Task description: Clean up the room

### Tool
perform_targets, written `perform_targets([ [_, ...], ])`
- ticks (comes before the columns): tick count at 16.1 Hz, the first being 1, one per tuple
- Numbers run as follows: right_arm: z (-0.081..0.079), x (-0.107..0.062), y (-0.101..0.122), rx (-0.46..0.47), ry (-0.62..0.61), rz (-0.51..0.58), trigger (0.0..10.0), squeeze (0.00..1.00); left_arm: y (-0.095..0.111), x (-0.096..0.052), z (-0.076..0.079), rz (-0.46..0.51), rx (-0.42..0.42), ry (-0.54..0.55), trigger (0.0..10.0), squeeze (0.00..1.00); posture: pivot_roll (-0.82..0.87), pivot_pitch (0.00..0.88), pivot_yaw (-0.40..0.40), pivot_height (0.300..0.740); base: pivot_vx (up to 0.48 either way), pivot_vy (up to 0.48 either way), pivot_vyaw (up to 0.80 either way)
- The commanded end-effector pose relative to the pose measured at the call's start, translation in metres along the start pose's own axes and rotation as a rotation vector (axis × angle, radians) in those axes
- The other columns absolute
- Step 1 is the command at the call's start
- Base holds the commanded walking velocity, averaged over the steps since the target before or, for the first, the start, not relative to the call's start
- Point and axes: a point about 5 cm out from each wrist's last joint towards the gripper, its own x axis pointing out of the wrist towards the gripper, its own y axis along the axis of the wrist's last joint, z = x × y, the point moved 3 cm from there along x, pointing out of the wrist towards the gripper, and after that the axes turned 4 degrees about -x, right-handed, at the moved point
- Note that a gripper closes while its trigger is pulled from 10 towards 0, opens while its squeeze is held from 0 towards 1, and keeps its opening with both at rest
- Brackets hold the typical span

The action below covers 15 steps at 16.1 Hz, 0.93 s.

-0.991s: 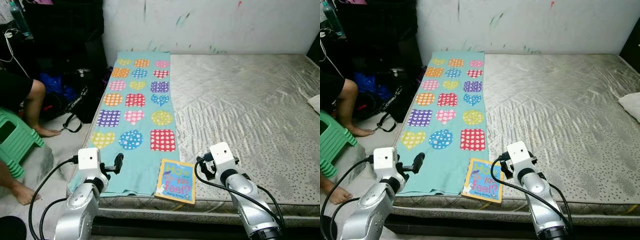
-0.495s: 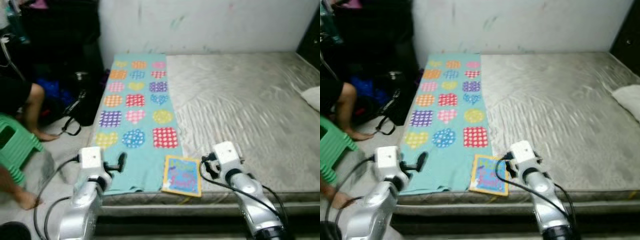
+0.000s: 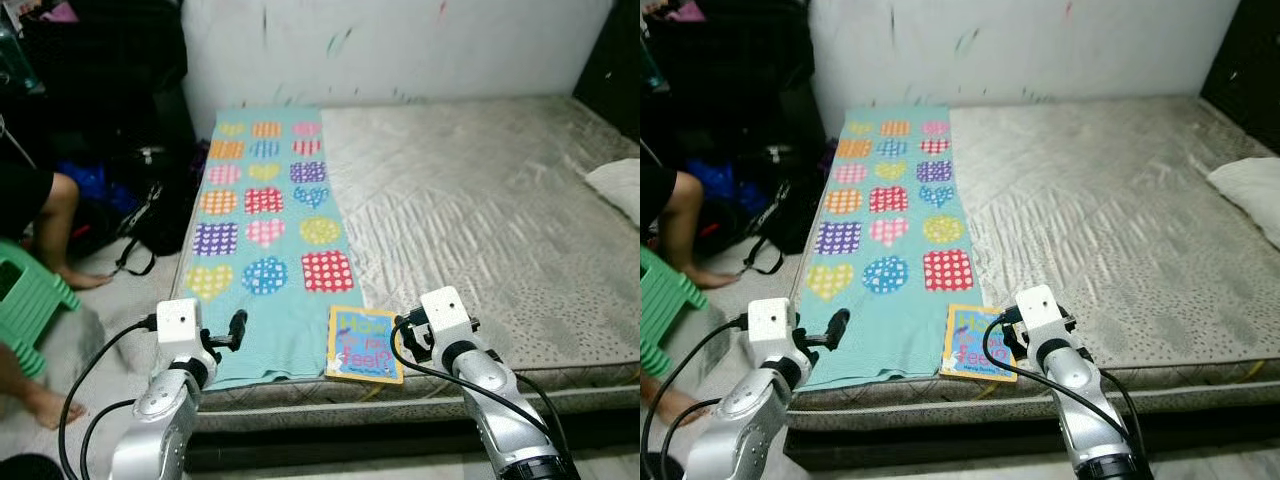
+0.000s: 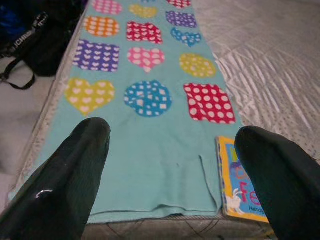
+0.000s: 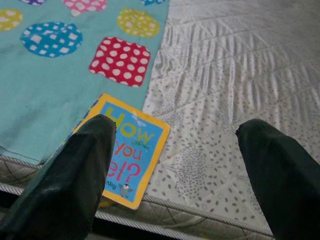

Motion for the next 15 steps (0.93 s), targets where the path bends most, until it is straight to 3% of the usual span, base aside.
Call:
perform_targets([
  [1, 0.002, 0.000, 0.010, 0.017, -0.013, 0.039, 10.0, 0.00, 0.004, -0.001, -0.002, 0.014, 0.011, 0.010, 10.0, 0.00, -0.10, 0.000, 0.045, 0.740, 0.000, 0.000, 0.00],
  [4, 0.004, 0.001, 0.017, 0.134, -0.034, 0.066, 10.0, 0.00, 0.007, -0.001, 0.000, 0.028, 0.011, 0.004, 10.0, 0.00, -0.09, 0.000, 0.046, 0.740, 0.000, 0.000, 0.00],
  [6, 0.012, -0.001, 0.039, 0.351, -0.070, 0.193, 10.0, 0.00, 0.024, -0.001, 0.003, 0.141, -0.014, 0.009, 10.0, 0.00, -0.09, 0.000, 0.045, 0.740, 0.000, 0.000, 0.00],
  [10, 0.016, -0.006, 0.049, 0.450, -0.113, 0.253, 10.0, 0.00, 0.037, -0.003, 0.003, 0.234, -0.025, 0.043, 10.0, 0.00, -0.09, 0.000, 0.046, 0.740, 0.000, 0.000, 0.00],
  [11, 0.017, -0.007, 0.046, 0.440, -0.146, 0.253, 10.0, 0.00, 0.036, -0.004, 0.004, 0.239, -0.023, 0.045, 10.0, 0.00, -0.09, 0.000, 0.047, 0.740, 0.000, 0.000, 0.00],
  [13, 0.027, -0.008, 0.043, 0.324, -0.264, 0.248, 10.0, 0.00, 0.039, -0.006, 0.002, 0.268, -0.022, 0.059, 10.0, 0.00, -0.08, 0.000, 0.049, 0.740, 0.000, 0.000, 0.00],
  [15, 0.023, -0.008, 0.041, 0.414, -0.228, 0.273, 10.0, 0.00, 0.040, -0.007, -0.004, 0.280, -0.017, 0.091, 10.0, 0.00, -0.08, 0.000, 0.052, 0.740, 0.000, 0.000, 0.00],
])
